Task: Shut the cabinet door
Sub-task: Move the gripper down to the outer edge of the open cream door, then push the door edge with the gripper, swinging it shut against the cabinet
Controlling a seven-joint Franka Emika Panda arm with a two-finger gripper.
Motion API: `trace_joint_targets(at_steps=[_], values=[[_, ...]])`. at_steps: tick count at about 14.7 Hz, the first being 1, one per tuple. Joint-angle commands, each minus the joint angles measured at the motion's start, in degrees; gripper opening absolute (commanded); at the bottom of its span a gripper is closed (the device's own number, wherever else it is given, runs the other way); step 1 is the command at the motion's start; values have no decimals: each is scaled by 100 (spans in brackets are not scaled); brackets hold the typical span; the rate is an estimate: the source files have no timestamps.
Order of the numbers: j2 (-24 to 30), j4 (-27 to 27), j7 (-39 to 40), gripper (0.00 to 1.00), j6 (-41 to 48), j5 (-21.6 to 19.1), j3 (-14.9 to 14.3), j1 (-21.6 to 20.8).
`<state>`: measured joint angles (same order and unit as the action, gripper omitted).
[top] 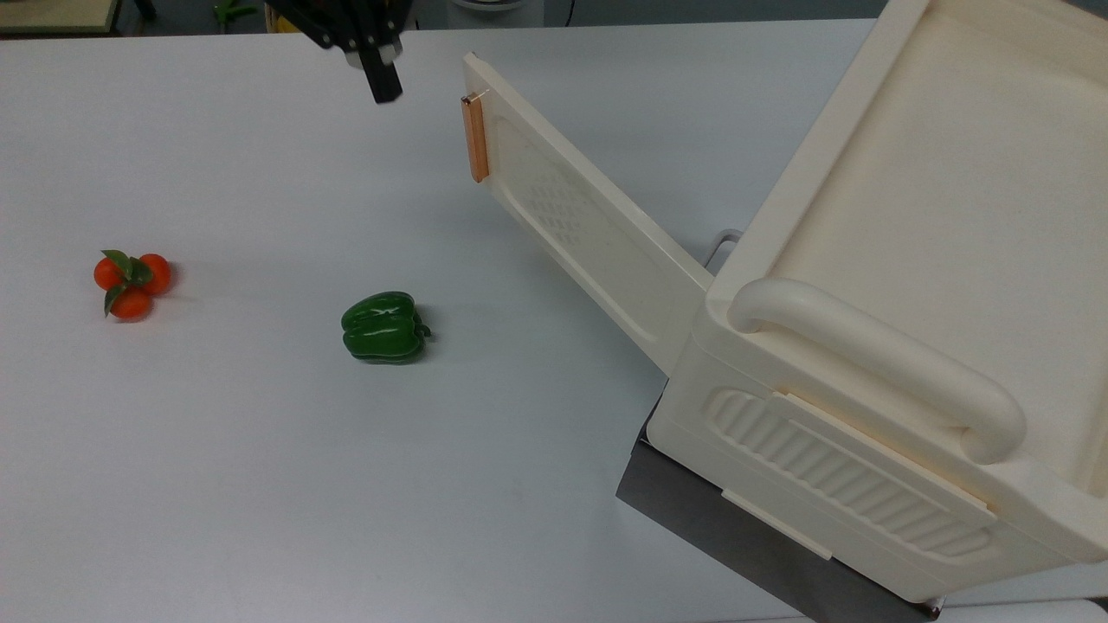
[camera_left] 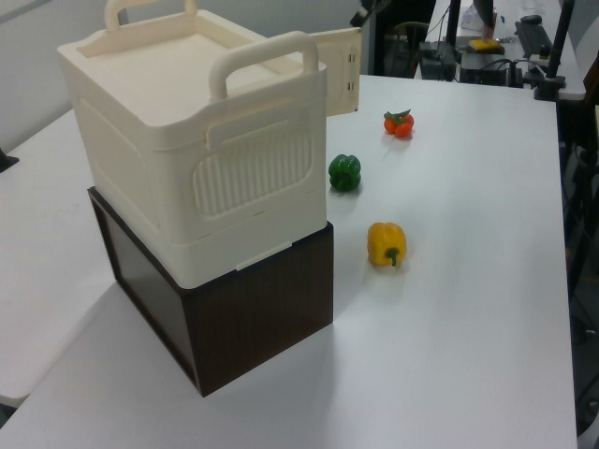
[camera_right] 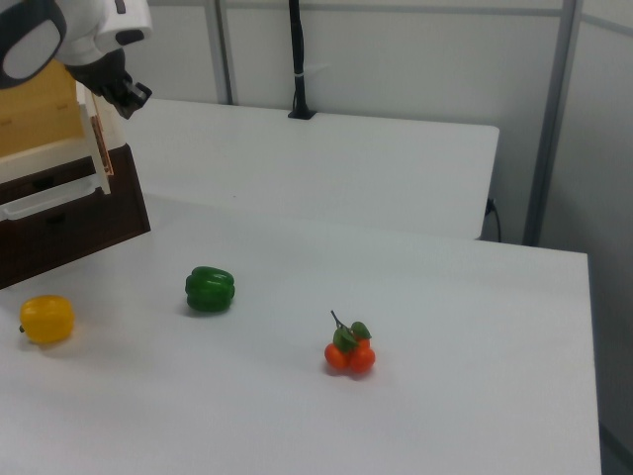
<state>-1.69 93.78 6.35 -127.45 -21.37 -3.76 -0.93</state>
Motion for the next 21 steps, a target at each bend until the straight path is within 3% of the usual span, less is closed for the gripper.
trace_joint_targets(at_steps=[1, 9, 21], values=[[-191, 70, -20, 0, -386, -227, 296, -13], [-227, 106, -20, 0, -325, -316, 630, -30], [-376, 158, -380, 0, -413, -298, 1632, -57]])
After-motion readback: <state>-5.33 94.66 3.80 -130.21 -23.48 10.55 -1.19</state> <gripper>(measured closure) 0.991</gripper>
